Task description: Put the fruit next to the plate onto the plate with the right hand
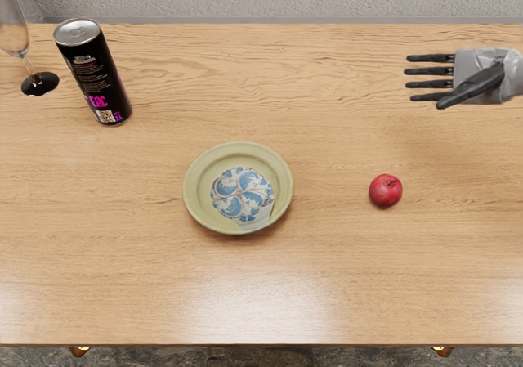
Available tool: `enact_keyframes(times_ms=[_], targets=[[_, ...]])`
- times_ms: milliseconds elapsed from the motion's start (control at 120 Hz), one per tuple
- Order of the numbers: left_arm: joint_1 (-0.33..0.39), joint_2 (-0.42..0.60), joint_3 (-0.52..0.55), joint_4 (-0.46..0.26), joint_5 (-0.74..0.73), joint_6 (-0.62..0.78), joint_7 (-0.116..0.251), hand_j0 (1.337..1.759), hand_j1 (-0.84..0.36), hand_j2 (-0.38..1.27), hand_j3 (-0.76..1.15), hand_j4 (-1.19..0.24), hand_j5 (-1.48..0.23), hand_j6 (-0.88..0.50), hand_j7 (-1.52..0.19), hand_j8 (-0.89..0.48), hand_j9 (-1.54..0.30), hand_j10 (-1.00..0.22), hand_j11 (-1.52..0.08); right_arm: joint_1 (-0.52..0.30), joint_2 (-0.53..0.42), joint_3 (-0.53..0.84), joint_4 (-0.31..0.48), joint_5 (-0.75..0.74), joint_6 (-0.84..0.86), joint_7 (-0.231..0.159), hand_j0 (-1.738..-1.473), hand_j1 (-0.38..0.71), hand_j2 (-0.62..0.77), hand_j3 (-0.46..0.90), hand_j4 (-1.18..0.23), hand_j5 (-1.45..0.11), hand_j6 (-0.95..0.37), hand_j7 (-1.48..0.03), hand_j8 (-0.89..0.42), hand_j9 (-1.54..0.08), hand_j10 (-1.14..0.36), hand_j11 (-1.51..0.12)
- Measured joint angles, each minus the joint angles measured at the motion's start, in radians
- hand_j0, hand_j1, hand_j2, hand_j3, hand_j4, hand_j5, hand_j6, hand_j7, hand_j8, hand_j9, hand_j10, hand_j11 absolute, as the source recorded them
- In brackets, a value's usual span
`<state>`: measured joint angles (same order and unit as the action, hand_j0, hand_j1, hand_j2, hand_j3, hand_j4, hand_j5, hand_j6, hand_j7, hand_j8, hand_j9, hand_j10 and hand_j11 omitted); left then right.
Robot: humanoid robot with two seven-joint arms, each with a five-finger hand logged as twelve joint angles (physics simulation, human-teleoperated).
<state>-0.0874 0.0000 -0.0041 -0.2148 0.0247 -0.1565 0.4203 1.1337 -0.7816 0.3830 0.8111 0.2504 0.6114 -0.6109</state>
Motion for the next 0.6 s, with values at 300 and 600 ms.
enact_keyframes(times_ms=[300,600], targets=[[0.003,0.0,-0.001,0.0,0.0,0.0,0.0,1.658,0.34,0.0,0.0,-0.01,-0.01,-0.01,-0.01,-0.01,-0.01,-0.01,-0.01,0.077,-0.042,-0.013,0.284,-0.229,0.0,0.0,-1.658,-0.35,0.0,0.0,0.0,0.0,0.0,0.0,0.0,0.0,0.0,0.0],[0.022,0.0,-0.003,0.0,0.0,0.0,0.0,1.658,0.34,0.0,0.0,-0.01,-0.01,-0.01,-0.01,-0.01,-0.01,-0.01,-0.01,0.471,0.0,-0.52,0.68,-0.407,-0.452,0.0,-1.658,-0.35,0.0,0.0,0.0,0.0,0.0,0.0,0.0,0.0,0.0,0.0]])
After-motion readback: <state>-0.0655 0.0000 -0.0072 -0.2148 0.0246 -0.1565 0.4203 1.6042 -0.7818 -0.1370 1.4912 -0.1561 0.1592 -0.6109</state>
